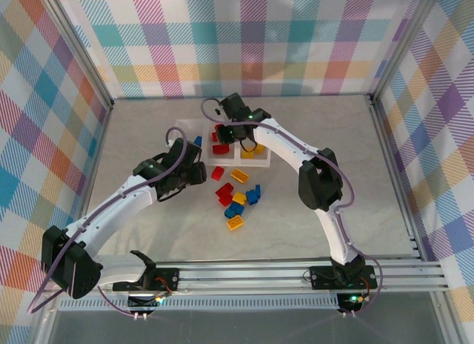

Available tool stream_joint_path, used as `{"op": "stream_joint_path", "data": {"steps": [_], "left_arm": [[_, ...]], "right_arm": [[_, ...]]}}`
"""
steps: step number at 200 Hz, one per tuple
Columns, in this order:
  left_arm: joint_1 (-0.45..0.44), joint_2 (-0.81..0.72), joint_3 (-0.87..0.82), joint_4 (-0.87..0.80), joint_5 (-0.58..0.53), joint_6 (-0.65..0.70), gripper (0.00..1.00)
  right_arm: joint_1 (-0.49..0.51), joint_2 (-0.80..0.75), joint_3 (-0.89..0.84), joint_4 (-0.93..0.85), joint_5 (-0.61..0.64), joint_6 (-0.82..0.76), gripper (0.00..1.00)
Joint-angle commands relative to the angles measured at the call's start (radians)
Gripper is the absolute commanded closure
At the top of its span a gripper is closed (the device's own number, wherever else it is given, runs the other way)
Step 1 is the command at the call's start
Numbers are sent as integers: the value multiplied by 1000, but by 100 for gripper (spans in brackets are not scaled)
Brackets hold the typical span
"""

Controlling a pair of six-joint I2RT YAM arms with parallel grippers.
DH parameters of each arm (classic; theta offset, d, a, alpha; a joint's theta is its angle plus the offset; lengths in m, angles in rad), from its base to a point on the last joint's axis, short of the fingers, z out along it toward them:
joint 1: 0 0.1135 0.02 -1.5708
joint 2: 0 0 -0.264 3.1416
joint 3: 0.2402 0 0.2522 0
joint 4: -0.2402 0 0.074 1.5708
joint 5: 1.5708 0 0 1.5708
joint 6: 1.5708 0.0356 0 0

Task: Sort the legos into containers by color

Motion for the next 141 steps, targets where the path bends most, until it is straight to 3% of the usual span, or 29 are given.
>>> {"op": "stream_joint_path", "data": {"steps": [1, 30, 64, 141], "left_arm": [[-10, -6, 1, -27, -9, 10, 40], [-10, -3, 5, -38, -13, 11, 40], [-10, -14, -9, -28, -15, 5, 39], [-37, 54, -55, 59, 54, -25, 41]], "right_arm": [[-6, 43, 84, -45, -15, 13, 60], [-9, 77, 160, -108, -13, 22, 46], [-9, -36, 22, -67, 1, 24, 40], [-12, -526, -636, 122, 34, 150, 37]]}}
